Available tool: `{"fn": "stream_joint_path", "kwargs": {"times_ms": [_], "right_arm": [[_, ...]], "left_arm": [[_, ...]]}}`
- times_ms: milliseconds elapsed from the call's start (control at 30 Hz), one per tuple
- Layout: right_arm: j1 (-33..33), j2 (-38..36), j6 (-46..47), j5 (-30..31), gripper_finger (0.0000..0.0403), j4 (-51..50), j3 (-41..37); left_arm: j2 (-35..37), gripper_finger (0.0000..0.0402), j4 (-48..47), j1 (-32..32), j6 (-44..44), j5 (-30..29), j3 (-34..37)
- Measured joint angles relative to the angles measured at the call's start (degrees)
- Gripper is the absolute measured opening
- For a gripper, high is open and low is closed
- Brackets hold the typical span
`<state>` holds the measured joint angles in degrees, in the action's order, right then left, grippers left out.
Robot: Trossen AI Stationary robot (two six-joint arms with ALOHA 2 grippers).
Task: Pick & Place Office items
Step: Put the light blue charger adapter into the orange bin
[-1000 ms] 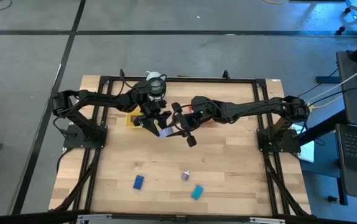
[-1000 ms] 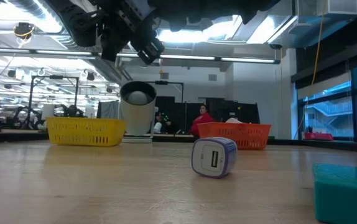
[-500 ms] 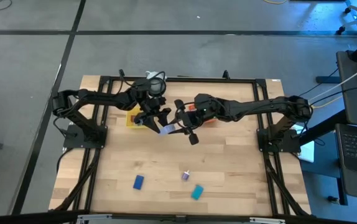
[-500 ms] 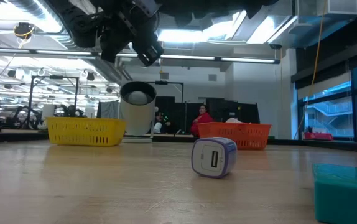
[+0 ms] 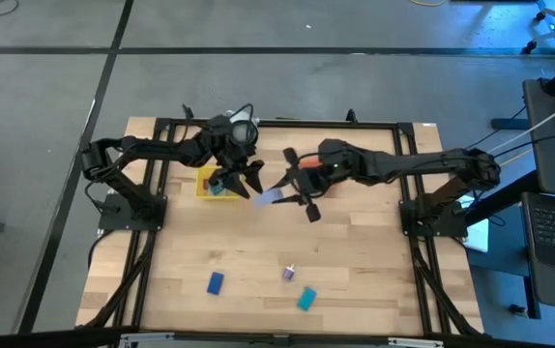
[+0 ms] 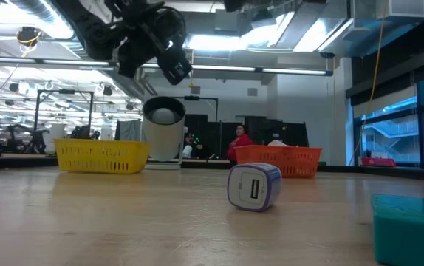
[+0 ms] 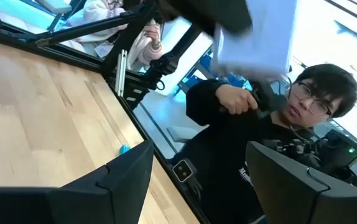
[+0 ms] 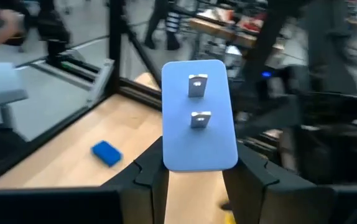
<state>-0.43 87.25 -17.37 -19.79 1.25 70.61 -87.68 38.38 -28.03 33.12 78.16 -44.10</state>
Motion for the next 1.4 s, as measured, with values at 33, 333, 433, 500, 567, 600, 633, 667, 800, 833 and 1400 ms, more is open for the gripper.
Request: {"fn": "stream_joint_path", "kwargs": {"times_ms": [33, 333, 433, 500, 567, 600, 633, 667, 800, 833, 1400], "right_arm": [[-0.1, -0.8, 0.0, 1.4, 0.0121, -0.8, 0.0], [-3.1, -6.6, 1.7, 7.1, 0.0121, -14.0, 0.0], [-4.6, -9.6, 2.2, 8.2, 0.0121, -17.3, -0.1], [-5.8, -12.5, 3.1, 8.3, 0.0121, -19.0, -0.1], [-7.4, -15.5, 3.8, 8.3, 0.0121, -20.8, 0.0], [-8.3, -17.1, 3.7, 8.4, 0.0121, -22.4, 0.0], [-9.1, -18.6, 3.6, 8.9, 0.0121, -24.6, -0.1], [-9.9, -19.9, 3.8, 9.3, 0.0121, -25.9, -0.1], [-12.9, -25.3, 5.6, 10.3, 0.0121, -31.5, -1.4], [-13.6, -26.6, 6.4, 10.3, 0.0121, -31.9, -2.7], [-18.6, -38.6, 21.6, 9.7, 0.0121, -10.9, -38.7]], "left_arm": [[0.1, 0.0253, 0.0, -0.2, 0.0, 0.5, 0.0], [6.3, 0.0253, 0.4, -2.5, -3.1, 2.2, 0.0], [12.4, 0.0253, 0.5, -4.7, -4.9, 0.6, 0.2], [17.4, 0.0253, 0.5, -6.6, -6.2, -1.6, 1.0], [22.7, 0.0253, 0.3, -8.4, -7.4, -4.6, 2.1], [25.6, 0.0253, 0.3, -9.2, -7.8, -6.4, 2.8], [28.3, 0.0253, 0.4, -9.9, -8.3, -8.4, 3.6], [31.1, 0.0253, 0.4, -10.5, -8.6, -10.5, 4.7], [41.5, 0.0253, -1.9, -13.0, -9.9, -16.8, 9.8], [44.1, 0.0253, -3.1, -13.6, -9.9, -18.5, 11.2], [61.8, 0.0253, -31.9, -8.4, -15.8, -39.6, 20.4]]}}
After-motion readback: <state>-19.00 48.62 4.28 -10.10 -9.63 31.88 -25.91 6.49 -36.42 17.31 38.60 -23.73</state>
